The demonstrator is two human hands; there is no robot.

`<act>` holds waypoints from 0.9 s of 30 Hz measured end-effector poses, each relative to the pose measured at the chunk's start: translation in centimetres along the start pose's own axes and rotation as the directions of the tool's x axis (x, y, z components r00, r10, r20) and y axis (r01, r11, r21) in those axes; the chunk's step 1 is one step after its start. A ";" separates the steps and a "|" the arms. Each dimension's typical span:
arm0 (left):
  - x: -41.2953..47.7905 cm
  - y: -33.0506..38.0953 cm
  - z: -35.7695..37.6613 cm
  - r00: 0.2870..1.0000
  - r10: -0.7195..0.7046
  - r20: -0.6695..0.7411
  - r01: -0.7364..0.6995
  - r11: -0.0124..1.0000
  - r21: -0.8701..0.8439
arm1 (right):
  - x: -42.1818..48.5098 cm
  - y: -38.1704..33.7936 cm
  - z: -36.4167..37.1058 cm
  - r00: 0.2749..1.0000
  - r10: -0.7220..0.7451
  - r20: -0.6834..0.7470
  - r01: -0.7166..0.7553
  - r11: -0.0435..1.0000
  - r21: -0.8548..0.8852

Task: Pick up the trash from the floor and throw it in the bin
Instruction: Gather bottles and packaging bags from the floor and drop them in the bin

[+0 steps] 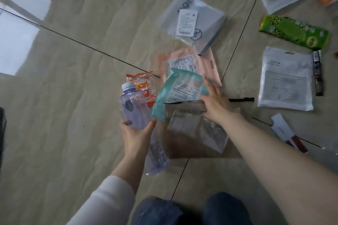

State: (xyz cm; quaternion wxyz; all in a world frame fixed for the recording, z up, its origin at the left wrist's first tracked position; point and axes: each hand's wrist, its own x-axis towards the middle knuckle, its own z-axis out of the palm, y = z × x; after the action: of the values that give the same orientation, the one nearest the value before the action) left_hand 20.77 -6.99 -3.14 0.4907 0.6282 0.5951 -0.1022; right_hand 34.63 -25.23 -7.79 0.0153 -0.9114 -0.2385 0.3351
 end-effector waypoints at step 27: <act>-9.2 3.0 -9.6 0.978 -0.048 0.203 0.063 0.996 -0.067 | -20.7 0.1 -12.2 0.865 0.481 0.144 -0.490 0.746 0.451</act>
State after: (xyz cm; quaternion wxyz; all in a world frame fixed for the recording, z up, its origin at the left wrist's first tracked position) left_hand 16.44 -5.30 9.67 0.5679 0.5795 0.5630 -0.1571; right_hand 28.51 -32.91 14.09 0.1473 -0.9066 0.0957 0.3836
